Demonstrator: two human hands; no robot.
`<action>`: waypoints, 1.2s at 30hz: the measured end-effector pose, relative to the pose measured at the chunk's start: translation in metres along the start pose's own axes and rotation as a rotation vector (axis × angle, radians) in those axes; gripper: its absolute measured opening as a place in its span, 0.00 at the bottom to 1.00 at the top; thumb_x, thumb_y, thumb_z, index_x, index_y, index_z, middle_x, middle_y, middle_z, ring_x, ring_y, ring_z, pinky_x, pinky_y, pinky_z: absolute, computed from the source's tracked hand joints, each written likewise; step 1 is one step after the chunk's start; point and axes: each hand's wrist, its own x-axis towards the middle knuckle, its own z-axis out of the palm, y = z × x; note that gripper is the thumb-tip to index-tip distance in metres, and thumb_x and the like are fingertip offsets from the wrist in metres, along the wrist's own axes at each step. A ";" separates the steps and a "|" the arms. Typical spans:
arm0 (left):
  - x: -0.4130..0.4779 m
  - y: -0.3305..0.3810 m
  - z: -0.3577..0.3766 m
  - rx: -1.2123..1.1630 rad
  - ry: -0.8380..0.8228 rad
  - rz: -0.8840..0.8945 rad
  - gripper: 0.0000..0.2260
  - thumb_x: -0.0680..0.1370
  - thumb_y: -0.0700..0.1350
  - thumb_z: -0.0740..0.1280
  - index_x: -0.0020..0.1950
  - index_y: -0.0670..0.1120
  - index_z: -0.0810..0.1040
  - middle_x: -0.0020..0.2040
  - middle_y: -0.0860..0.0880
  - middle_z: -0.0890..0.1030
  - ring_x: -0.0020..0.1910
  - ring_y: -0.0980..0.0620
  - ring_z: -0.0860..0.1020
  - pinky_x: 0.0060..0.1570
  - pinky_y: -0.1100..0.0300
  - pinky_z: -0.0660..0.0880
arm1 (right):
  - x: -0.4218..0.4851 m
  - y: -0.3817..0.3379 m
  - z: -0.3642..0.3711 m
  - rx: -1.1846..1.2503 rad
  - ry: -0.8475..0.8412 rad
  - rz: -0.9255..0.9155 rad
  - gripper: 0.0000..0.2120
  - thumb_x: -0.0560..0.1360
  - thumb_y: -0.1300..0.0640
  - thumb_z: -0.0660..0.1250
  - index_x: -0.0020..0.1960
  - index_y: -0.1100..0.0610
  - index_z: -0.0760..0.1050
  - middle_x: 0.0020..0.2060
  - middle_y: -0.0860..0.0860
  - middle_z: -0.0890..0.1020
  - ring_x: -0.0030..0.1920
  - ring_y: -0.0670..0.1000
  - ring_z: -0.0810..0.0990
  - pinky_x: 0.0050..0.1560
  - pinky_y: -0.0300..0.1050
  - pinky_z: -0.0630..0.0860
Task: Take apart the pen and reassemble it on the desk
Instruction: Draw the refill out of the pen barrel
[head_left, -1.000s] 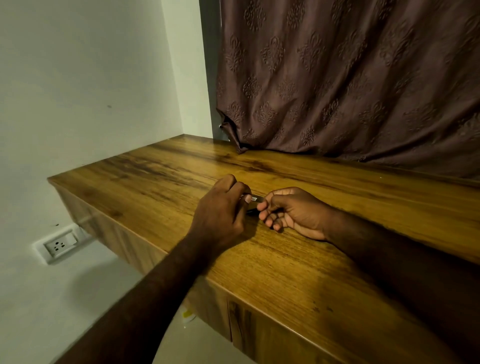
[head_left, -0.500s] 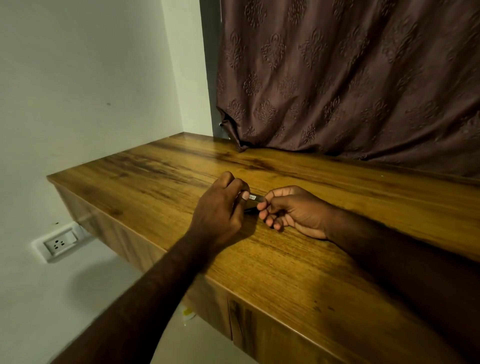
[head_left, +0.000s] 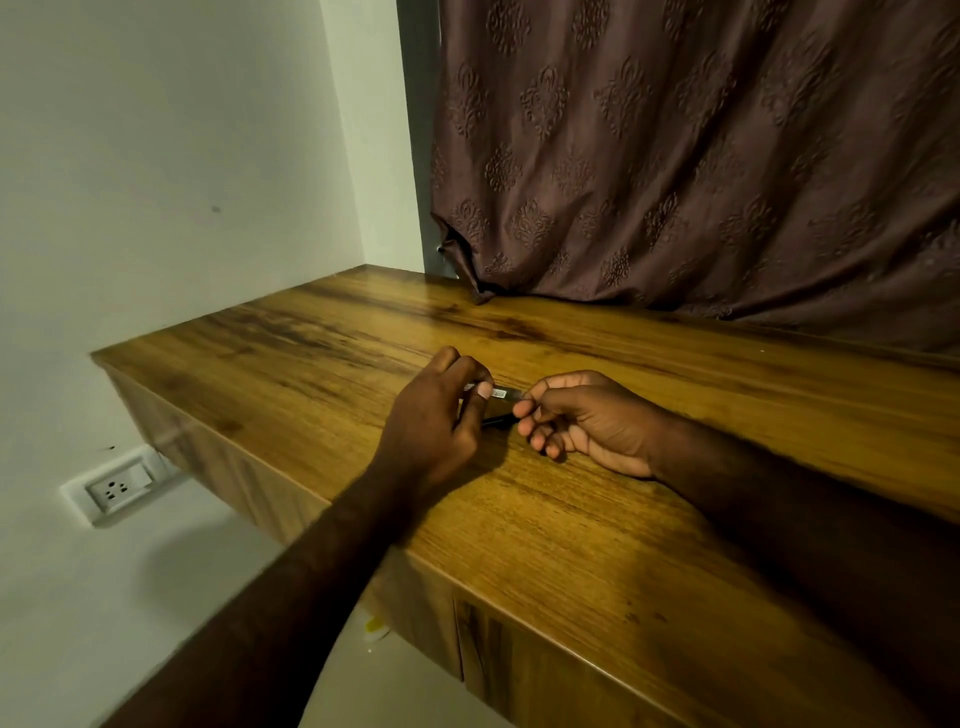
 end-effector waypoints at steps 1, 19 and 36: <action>0.000 -0.001 0.000 -0.021 0.003 -0.008 0.06 0.78 0.45 0.62 0.49 0.45 0.77 0.45 0.50 0.74 0.41 0.53 0.74 0.40 0.55 0.73 | 0.000 0.000 0.000 0.002 0.001 -0.004 0.09 0.74 0.69 0.59 0.47 0.65 0.78 0.34 0.57 0.81 0.30 0.50 0.78 0.26 0.39 0.74; 0.003 -0.010 0.002 -0.152 0.027 -0.045 0.06 0.77 0.42 0.63 0.48 0.43 0.78 0.44 0.49 0.77 0.42 0.54 0.75 0.40 0.62 0.69 | 0.003 0.000 0.000 0.094 0.039 0.005 0.18 0.78 0.52 0.57 0.49 0.65 0.78 0.34 0.57 0.81 0.31 0.51 0.78 0.27 0.41 0.75; 0.004 -0.015 0.003 -0.177 0.056 -0.133 0.05 0.77 0.45 0.63 0.45 0.47 0.77 0.43 0.50 0.77 0.42 0.57 0.75 0.42 0.65 0.70 | -0.001 0.003 0.005 0.069 0.203 -0.174 0.03 0.75 0.60 0.68 0.45 0.60 0.78 0.33 0.55 0.81 0.27 0.49 0.75 0.23 0.39 0.70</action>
